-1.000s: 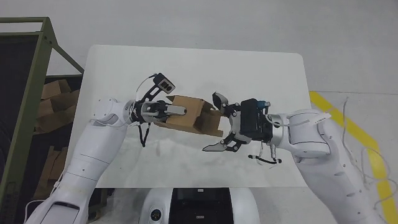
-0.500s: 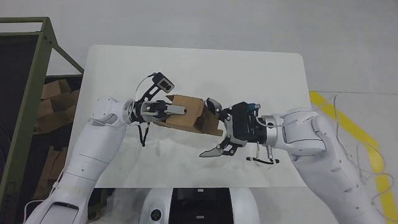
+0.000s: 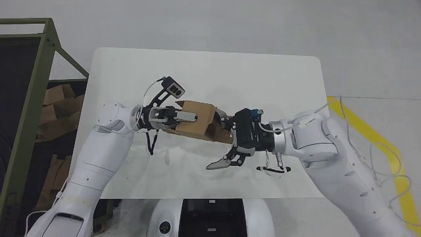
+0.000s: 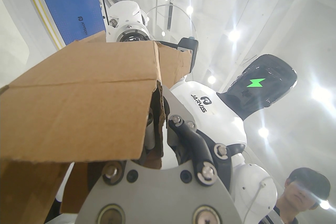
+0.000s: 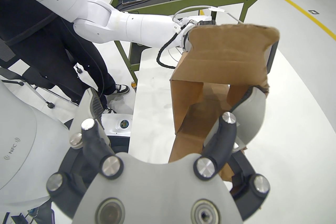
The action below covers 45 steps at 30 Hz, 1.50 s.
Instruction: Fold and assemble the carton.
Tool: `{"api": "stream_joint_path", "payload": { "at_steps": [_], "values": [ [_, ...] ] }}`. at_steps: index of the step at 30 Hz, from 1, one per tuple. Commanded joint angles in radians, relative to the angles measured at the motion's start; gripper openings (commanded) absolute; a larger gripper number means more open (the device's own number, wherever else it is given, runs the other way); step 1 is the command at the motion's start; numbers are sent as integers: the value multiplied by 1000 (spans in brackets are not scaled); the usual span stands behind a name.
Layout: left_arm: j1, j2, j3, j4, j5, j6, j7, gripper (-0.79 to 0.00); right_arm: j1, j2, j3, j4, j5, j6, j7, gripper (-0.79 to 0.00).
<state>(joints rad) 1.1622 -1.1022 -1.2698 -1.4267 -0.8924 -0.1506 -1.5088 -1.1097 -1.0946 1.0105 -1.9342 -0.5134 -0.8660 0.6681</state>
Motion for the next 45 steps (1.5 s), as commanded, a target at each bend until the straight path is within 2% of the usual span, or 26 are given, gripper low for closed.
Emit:
{"api": "stream_joint_path", "payload": {
  "at_steps": [1,45],
  "values": [
    [-2,0,2,0,1,1,-3,-785,6,0,-5,5,2,3,-5,0],
    [-15,0,14,4,-3,-3,-24,-785,114,-10,-132,71,17,31,-31,0]
  ]
}}
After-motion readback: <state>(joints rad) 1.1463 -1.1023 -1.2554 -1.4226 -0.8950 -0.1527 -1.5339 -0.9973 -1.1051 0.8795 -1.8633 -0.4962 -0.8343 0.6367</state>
